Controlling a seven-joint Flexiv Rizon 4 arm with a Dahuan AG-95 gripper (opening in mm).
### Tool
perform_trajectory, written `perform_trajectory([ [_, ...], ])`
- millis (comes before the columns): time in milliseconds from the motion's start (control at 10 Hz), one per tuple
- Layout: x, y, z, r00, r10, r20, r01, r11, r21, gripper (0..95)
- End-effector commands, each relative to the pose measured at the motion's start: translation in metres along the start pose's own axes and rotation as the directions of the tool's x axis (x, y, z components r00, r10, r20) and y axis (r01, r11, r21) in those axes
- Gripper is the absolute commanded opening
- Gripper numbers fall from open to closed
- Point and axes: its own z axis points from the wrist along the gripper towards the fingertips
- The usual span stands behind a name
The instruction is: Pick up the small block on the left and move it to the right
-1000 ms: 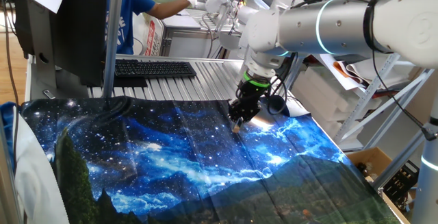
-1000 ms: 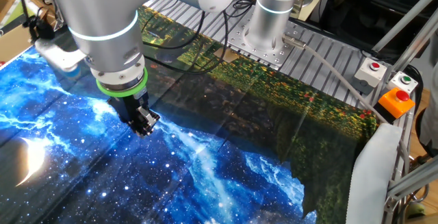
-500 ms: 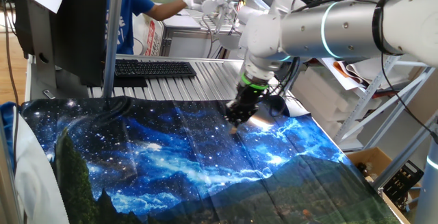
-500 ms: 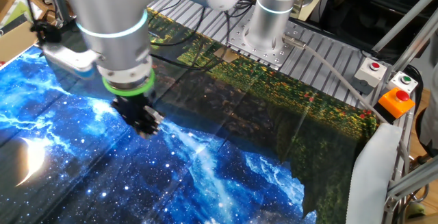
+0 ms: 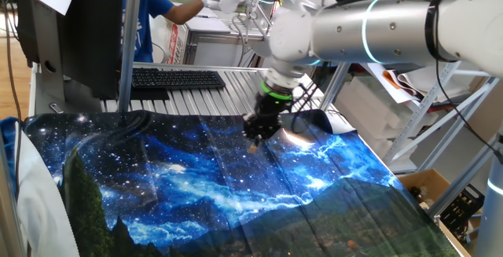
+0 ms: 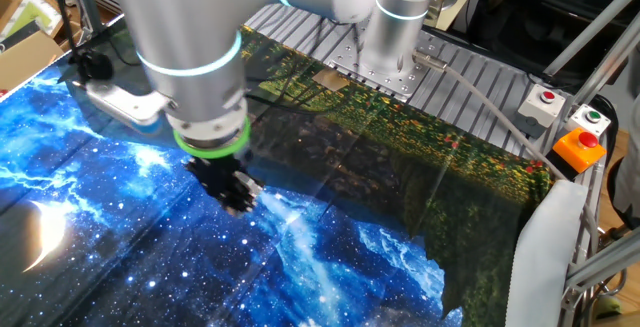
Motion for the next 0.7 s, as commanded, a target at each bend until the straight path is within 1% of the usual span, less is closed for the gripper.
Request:
perform_trajectory([
  [100,0.0092,0.0086,0.0044,1.0,0.014,0.004,-0.014,1.0,-0.007,0.0],
  [300,0.0103,0.0091,0.005,1.0,0.016,-0.001,-0.016,1.0,0.0,0.0],
  [400,0.0103,0.0091,0.005,1.0,0.016,0.001,-0.016,1.0,0.005,0.0],
  [700,0.0104,0.009,0.0049,1.0,0.028,0.001,-0.028,1.0,0.005,0.0],
])
